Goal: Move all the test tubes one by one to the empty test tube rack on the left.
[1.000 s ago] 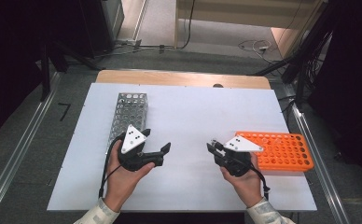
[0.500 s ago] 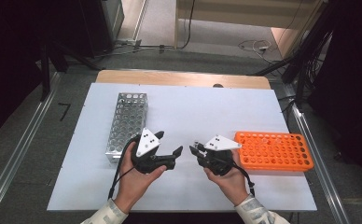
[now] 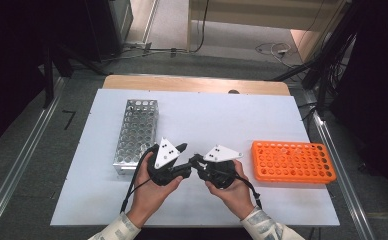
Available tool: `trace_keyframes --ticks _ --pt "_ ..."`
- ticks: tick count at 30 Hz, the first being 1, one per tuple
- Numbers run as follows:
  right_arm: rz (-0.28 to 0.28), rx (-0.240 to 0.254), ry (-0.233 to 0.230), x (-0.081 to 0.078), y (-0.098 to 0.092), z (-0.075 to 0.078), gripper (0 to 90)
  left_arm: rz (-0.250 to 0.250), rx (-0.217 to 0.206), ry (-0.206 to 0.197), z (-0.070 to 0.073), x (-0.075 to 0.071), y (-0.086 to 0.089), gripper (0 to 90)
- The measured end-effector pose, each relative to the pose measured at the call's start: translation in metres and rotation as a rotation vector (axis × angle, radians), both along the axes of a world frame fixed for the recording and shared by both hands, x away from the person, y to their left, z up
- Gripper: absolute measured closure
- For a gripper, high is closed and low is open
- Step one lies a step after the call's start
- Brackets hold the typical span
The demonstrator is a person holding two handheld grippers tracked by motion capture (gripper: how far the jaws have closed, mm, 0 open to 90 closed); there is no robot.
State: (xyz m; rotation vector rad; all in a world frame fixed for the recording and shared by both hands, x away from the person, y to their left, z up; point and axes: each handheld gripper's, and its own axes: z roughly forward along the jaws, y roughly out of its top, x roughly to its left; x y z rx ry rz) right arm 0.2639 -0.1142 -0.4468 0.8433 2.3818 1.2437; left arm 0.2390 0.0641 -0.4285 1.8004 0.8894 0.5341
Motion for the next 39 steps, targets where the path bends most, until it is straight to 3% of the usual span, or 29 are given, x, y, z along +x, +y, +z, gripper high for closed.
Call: trace_keyframes --ticks 13,23,25,28,32,39 --pt "0.008 0.011 0.003 -0.002 0.003 0.001 73.3 -0.032 0.023 -0.003 -0.002 0.000 -0.005 74.9" --pt "0.004 0.028 0.014 -0.001 0.001 0.000 71.9 -0.033 0.023 0.000 0.000 0.002 -0.006 76.5" --pt "0.009 0.045 0.026 0.000 0.000 0.001 67.5 -0.033 0.019 -0.001 0.001 0.003 -0.006 76.6" --pt "0.005 0.086 0.044 0.002 -0.001 0.001 47.9 -0.023 0.013 0.004 0.003 0.005 -0.003 76.6" --pt "-0.001 0.129 0.047 0.003 -0.006 0.001 34.4 -0.004 -0.004 0.009 0.007 0.009 0.002 76.6" --pt "-0.026 0.144 0.041 0.003 -0.013 0.004 27.3 0.041 -0.022 0.002 0.015 0.017 0.014 76.6"
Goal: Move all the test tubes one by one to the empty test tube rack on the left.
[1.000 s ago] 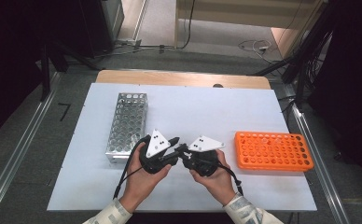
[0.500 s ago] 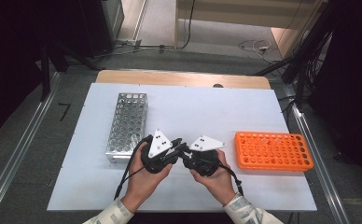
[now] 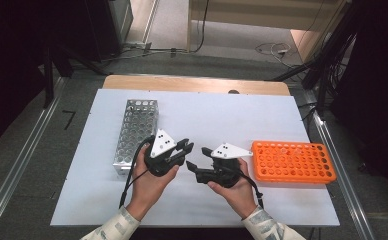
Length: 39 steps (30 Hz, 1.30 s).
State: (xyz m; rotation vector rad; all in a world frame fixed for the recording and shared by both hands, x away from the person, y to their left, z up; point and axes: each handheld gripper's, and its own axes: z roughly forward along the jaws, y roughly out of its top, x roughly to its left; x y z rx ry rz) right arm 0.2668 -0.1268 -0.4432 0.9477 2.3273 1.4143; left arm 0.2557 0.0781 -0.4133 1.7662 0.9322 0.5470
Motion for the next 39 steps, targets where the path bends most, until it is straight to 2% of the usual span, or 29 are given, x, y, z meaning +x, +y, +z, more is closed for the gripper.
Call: trace_keyframes --ticks 13,21,24,30,34,39 --pt "-0.016 0.000 0.005 0.002 -0.006 0.000 28.4 0.081 -0.042 -0.008 0.017 0.013 0.027 76.6" --pt "-0.022 0.001 0.006 0.002 -0.008 0.000 29.2 0.124 -0.030 -0.002 0.019 0.015 0.040 76.6" --pt "-0.027 -0.002 0.002 0.002 -0.010 0.000 29.3 0.150 -0.018 -0.007 0.020 0.014 0.048 76.6" --pt "-0.034 0.004 0.008 0.003 -0.014 0.000 29.7 0.189 -0.021 -0.005 0.022 0.012 0.067 76.6" --pt "-0.033 0.002 0.005 0.002 -0.014 0.000 29.8 0.208 -0.028 -0.009 0.024 0.010 0.074 76.6" --pt "-0.034 0.001 0.010 0.002 -0.015 0.000 29.9 0.228 -0.011 -0.014 0.024 0.008 0.080 76.6"
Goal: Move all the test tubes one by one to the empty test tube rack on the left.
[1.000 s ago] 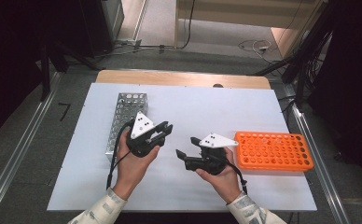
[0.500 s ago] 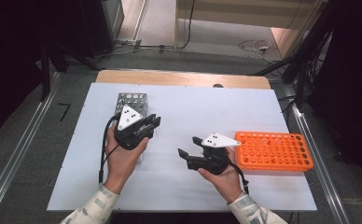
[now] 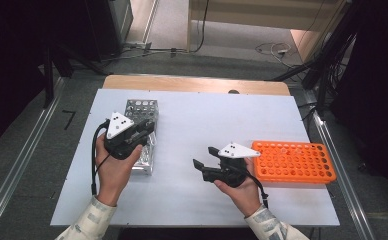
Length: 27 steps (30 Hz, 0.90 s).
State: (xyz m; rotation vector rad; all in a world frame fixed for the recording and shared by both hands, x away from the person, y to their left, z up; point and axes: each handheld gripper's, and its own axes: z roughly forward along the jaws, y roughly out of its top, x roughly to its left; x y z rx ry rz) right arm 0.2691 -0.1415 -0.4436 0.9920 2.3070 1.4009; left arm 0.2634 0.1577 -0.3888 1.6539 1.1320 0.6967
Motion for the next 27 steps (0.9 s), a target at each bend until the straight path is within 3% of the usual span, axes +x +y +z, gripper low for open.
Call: trace_keyframes --ticks 20,27 --pt "-0.001 0.004 0.000 0.000 -0.003 0.000 30.0 0.036 0.036 0.013 -0.009 -0.003 0.010 76.6" --pt "-0.002 0.004 -0.001 -0.001 -0.004 0.001 30.1 0.030 0.078 0.033 -0.022 -0.005 0.007 76.5"
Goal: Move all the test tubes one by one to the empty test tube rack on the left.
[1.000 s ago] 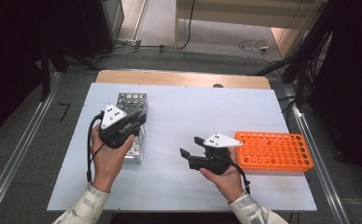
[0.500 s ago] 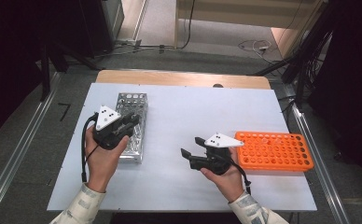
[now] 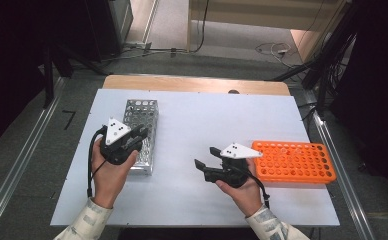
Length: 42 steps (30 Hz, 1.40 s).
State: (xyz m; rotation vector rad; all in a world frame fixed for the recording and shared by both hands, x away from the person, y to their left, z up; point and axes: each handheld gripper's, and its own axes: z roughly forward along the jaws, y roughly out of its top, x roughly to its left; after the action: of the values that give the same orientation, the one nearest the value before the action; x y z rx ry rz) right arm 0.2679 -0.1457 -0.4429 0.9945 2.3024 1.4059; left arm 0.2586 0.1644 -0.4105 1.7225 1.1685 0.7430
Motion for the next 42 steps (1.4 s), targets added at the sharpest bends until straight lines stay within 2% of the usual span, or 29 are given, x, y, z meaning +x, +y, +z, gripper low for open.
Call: trace_keyframes --ticks 5,12,22,29,33,37,39,42 --pt "0.000 -0.004 0.001 0.000 0.000 -0.001 30.1 0.003 0.026 0.031 -0.007 0.001 -0.001 76.5" --pt "0.000 -0.005 0.000 0.000 -0.001 -0.001 30.1 0.007 0.031 0.088 -0.010 0.003 -0.001 76.4" --pt "0.002 -0.006 -0.001 -0.001 0.000 -0.001 30.1 0.000 0.005 0.123 -0.013 0.006 0.001 75.1" --pt "0.002 -0.003 -0.003 -0.001 -0.001 -0.001 30.1 -0.012 -0.032 0.120 -0.011 0.005 0.003 69.5" --pt "0.002 -0.001 -0.005 -0.001 -0.004 0.000 30.1 -0.013 -0.073 0.105 -0.007 0.004 0.005 63.2" --pt "-0.011 -0.003 -0.006 0.001 -0.008 -0.001 29.8 -0.006 -0.135 0.083 -0.005 0.004 0.007 49.5" --pt "-0.019 -0.003 -0.007 0.001 -0.010 0.000 29.1 0.003 -0.146 0.069 -0.004 0.004 0.007 39.6" --pt "-0.032 -0.003 -0.019 0.000 -0.014 0.001 27.2 0.016 -0.145 0.050 -0.004 0.004 0.006 30.9"
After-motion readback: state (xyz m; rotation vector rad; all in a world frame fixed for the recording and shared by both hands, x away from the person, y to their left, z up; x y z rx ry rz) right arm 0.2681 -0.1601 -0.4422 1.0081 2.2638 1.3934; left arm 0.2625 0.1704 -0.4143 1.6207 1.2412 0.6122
